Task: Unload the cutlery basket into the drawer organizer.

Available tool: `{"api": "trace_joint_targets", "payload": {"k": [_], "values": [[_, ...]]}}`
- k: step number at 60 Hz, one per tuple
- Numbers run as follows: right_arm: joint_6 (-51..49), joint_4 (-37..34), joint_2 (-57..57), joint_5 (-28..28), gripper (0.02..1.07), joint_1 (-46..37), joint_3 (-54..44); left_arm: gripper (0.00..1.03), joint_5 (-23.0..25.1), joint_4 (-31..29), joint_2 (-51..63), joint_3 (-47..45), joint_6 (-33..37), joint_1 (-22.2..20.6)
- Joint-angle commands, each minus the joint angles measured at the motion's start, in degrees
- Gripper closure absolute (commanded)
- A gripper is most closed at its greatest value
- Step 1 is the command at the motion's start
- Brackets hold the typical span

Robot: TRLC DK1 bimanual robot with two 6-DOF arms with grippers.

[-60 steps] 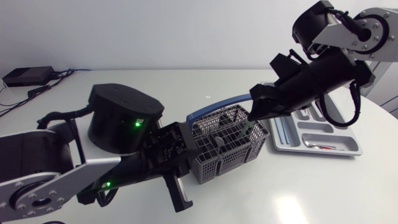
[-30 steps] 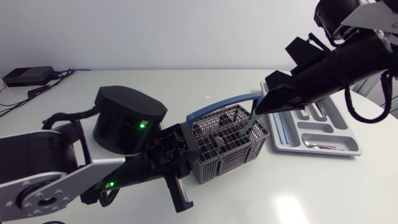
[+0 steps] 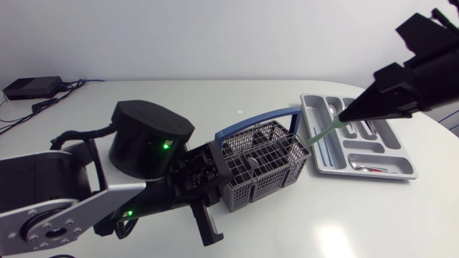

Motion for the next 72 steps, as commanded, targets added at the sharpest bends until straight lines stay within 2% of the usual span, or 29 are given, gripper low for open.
{"api": "trace_joint_targets", "payload": {"k": [1,10,18,23,27,30,35,49,72], "values": [[-4.2,-2.3,-1.1,1.2,1.02,-4.8,1.2,0.96,0.2,-0.4,0.3,0.1,0.7,-0.4],[-10.7,-4.4,-1.3,4.2,1.02,-14.6,0.3,0.96,0.2,-0.4,0.3,-0.2,0.9,-0.5],[-15.7,-2.4,0.5,9.0,1.02,-20.8,-3.4,0.96,0.2,-0.3,0.0,-0.4,1.0,-0.6],[-16.9,3.6,1.7,12.7,1.02,-23.9,-7.3,0.96,0.2,-0.2,-0.1,-0.5,1.0,-0.6],[-17.4,12.7,3.7,19.2,1.01,-25.7,-12.3,0.96,0.2,0.1,0.0,-0.6,1.1,-0.5],[-18.2,14.4,6.4,20.7,1.02,-27.3,-13.4,0.96,0.2,0.1,0.0,-0.7,1.1,-0.5],[-18.4,21.9,9.8,23.3,1.01,-29.7,-15.5,0.96,0.2,0.1,-0.1,-0.7,1.2,-0.5],[-17.4,30.2,16.8,26.8,1.02,-31.0,-18.0,0.96,0.2,0.1,0.2,-0.5,1.3,-0.6],[-16.2,36.5,24.5,28.4,1.01,-30.5,-19.9,0.96,0.2,-0.8,0.3,0.2,1.2,-0.9]]}}
